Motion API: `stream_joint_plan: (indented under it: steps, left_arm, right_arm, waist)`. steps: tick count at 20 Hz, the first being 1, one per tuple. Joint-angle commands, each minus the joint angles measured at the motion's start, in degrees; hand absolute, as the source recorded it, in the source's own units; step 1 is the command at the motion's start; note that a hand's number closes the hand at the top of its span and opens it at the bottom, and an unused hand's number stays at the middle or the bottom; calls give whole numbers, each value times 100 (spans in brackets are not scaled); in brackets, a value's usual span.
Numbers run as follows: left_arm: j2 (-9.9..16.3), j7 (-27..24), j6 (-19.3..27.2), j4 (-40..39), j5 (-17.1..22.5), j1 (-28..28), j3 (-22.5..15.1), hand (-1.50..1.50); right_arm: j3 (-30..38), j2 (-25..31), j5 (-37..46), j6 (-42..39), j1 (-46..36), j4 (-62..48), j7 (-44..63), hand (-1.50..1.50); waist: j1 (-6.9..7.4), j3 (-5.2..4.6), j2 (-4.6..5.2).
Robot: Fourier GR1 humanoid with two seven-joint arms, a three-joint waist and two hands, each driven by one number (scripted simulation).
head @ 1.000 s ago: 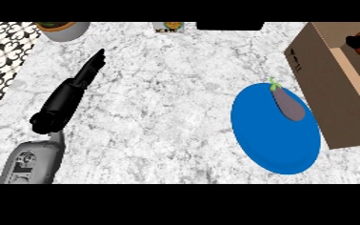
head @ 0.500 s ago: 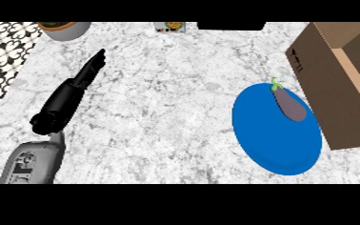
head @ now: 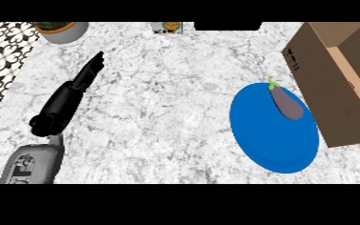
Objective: Pick the tomato from the plate and place it in the cardboard box
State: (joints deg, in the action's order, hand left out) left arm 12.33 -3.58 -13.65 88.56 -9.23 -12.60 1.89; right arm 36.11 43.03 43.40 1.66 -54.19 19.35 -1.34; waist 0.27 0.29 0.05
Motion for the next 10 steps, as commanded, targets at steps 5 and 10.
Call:
stream_joint_plan:
  steps: [5,10]
  left_arm:
    - [42,-148,-68,-125,75,75,97,0]
    - [45,261,-113,-57,112,-306,103,0]
  right_arm:
    - [1823,-6,-1773,866,85,195,-494,-150]
    - [2292,221,-2351,708,921,211,-1292,-150]
  waist:
    - [-12,-17,25]
    - [-36,-17,16]
